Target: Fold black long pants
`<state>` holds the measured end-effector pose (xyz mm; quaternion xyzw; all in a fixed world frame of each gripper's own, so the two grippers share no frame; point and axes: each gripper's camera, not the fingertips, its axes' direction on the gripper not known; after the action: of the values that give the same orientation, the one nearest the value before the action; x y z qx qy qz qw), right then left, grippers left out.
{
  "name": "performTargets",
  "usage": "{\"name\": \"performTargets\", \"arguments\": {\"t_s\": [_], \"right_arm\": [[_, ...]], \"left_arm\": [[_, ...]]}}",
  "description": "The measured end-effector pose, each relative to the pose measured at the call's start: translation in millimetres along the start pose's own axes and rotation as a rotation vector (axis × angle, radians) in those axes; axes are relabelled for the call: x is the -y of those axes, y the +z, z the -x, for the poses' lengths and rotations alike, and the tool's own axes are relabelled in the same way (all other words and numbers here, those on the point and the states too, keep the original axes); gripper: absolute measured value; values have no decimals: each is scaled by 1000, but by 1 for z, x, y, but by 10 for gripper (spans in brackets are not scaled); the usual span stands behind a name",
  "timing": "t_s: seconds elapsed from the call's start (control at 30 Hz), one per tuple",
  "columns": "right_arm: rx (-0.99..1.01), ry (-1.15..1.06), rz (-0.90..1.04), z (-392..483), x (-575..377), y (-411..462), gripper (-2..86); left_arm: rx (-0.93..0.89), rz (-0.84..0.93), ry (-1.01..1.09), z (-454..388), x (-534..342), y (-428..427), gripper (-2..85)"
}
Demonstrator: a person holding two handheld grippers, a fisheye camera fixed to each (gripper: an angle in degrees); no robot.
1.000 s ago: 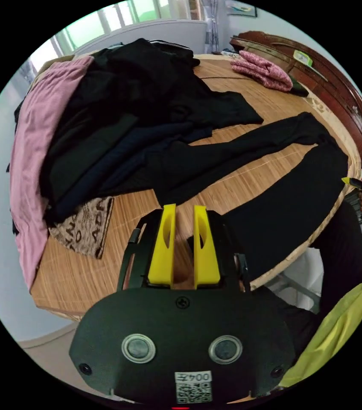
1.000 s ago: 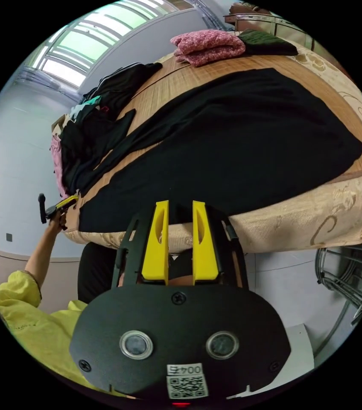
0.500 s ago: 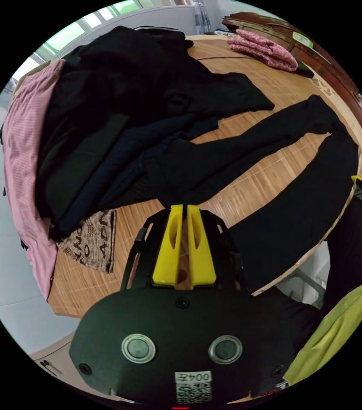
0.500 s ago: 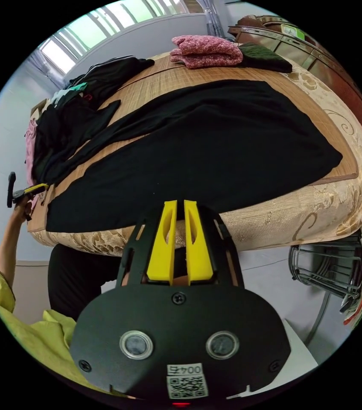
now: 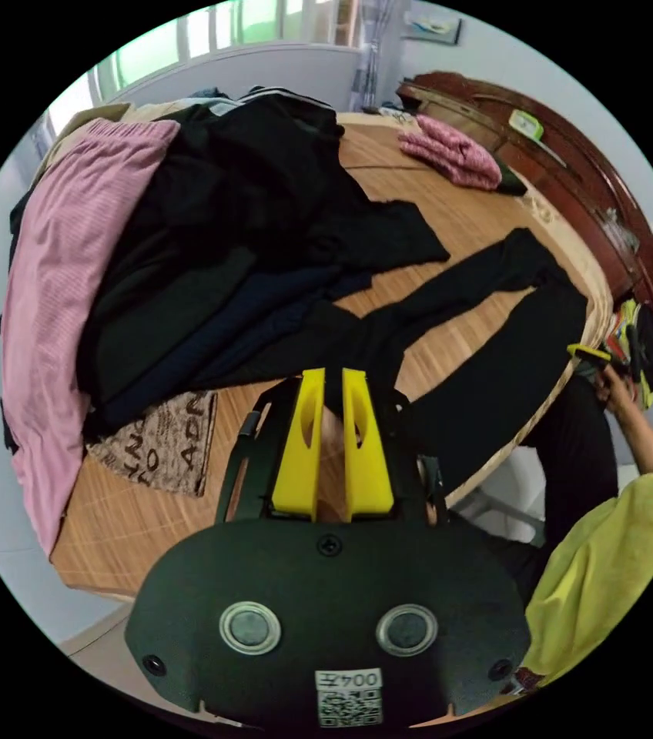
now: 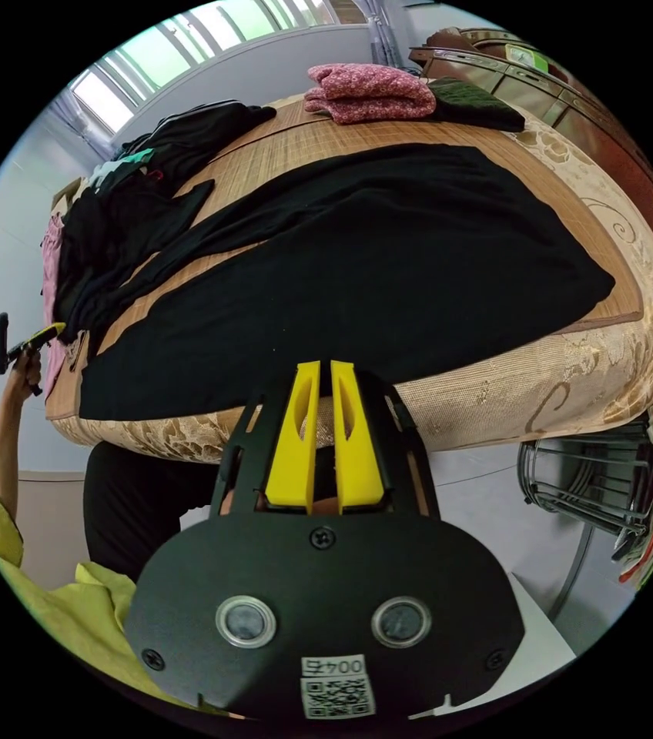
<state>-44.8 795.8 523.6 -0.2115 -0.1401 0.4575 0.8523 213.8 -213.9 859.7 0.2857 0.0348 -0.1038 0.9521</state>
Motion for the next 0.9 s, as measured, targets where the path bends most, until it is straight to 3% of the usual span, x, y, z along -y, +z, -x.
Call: {"name": "performTargets", "arguments": {"t_s": [0.13, 0.63, 0.9], "right_arm": [[-12, -2, 0, 13, -8, 3, 42], [-19, -4, -2, 39, -28, 8, 42], [-19, -2, -1, 42, -33, 8, 40]], "left_arm": [[167, 195, 7, -1, 48, 48, 52], [298, 206, 413, -59, 97, 68, 98], [314, 270, 446, -73, 97, 79, 49]]}}
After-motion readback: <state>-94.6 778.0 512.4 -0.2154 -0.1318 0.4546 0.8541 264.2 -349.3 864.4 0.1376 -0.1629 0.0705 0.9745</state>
